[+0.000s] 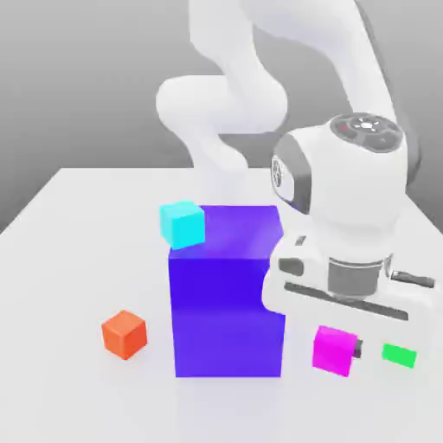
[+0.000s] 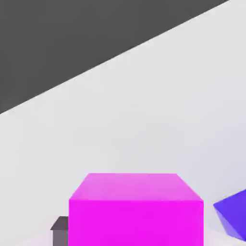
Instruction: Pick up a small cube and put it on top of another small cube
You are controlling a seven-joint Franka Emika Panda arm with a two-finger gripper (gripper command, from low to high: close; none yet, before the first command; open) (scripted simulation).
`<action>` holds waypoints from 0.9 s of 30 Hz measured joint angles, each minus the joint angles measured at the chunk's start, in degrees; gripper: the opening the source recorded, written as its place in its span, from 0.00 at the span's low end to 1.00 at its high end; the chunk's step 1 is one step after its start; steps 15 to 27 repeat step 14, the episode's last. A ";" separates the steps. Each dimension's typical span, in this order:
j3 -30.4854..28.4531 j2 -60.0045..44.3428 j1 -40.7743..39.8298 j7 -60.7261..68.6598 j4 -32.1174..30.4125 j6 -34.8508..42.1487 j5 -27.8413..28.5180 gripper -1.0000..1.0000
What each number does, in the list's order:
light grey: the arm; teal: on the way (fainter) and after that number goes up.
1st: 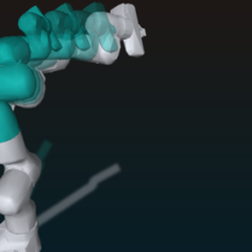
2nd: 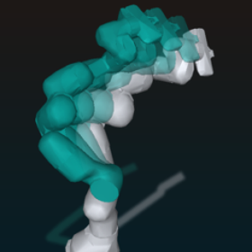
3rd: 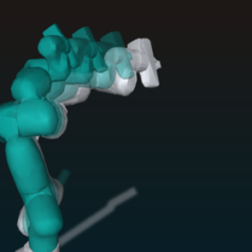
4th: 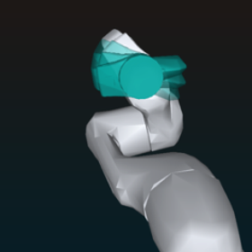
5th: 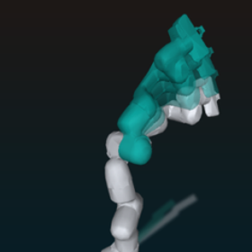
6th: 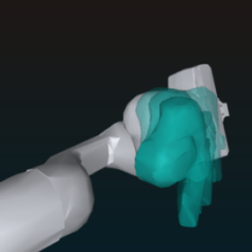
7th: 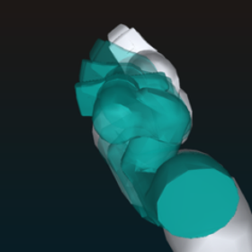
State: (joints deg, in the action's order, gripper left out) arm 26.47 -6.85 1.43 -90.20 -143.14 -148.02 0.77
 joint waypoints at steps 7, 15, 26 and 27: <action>3.25 -0.96 9.52 -10.38 -4.78 -6.68 8.33 0.00; -1.84 -7.36 13.16 -16.31 -4.32 -11.74 16.40 1.00; -1.84 -7.36 13.16 -16.31 -4.32 -11.74 16.40 1.00; -1.84 -7.36 13.16 -16.31 -4.32 -11.74 16.40 1.00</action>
